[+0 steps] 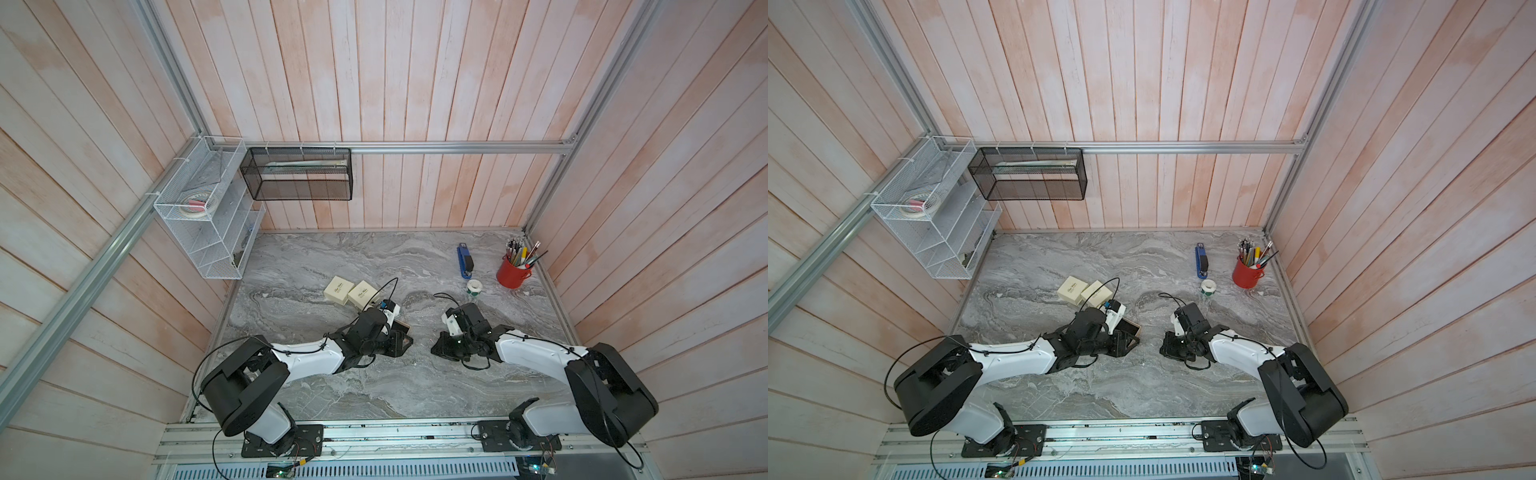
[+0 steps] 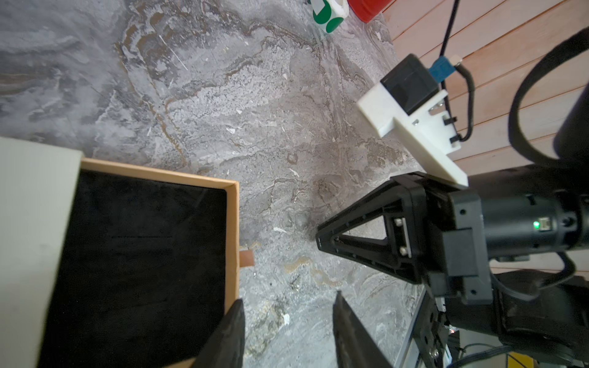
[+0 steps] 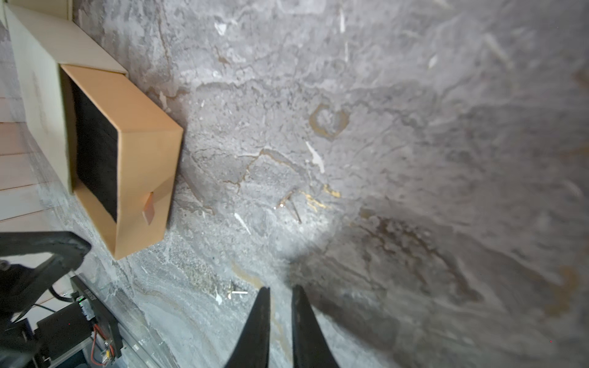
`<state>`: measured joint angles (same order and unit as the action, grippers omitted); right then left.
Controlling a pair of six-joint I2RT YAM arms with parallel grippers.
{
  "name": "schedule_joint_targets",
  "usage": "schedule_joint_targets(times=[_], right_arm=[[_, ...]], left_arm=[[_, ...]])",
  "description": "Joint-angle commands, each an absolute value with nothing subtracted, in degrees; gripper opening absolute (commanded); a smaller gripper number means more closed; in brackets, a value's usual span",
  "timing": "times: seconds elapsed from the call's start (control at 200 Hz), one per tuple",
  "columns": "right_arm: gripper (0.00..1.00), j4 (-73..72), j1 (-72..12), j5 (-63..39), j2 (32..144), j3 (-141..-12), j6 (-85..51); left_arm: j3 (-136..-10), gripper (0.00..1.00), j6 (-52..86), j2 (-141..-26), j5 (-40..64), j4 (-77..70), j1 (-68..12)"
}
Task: Place the earrings into the drawer-style jewelry box
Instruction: Place the earring at the center of the board, then pick up the earring from the center of the board.
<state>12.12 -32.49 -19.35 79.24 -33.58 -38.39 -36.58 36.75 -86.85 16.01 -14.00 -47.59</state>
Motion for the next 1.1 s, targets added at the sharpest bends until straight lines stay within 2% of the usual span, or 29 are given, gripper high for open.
schedule_joint_targets(times=[0.0, 0.07, 0.295, 0.785, 1.095], right_arm=[[0.17, 19.29, -35.63, -13.78, 79.28, -38.54, -34.8], [0.2, 21.22, -37.7, -13.1, 81.04, -40.88, -33.83], [0.22, 24.59, -41.93, -11.68, 86.3, -45.09, -31.97], [0.21, 26.26, -44.21, -12.7, 90.14, -48.16, -30.06], [0.13, 26.22, -44.43, -12.64, 91.31, -48.21, -30.23]], left_arm=[[-32.85, 0.47, 39.63, -83.09, 16.22, -17.44, -47.81], [-29.66, 0.5, 41.95, -81.34, 16.27, -20.23, -47.9], [-25.93, 0.57, 45.13, -81.1, 16.02, -25.22, -48.33], [-26.04, 0.57, 45.46, -84.24, 16.58, -27.78, -49.21], [-27.24, 0.57, 44.34, -84.7, 16.44, -26.16, -49.15]])
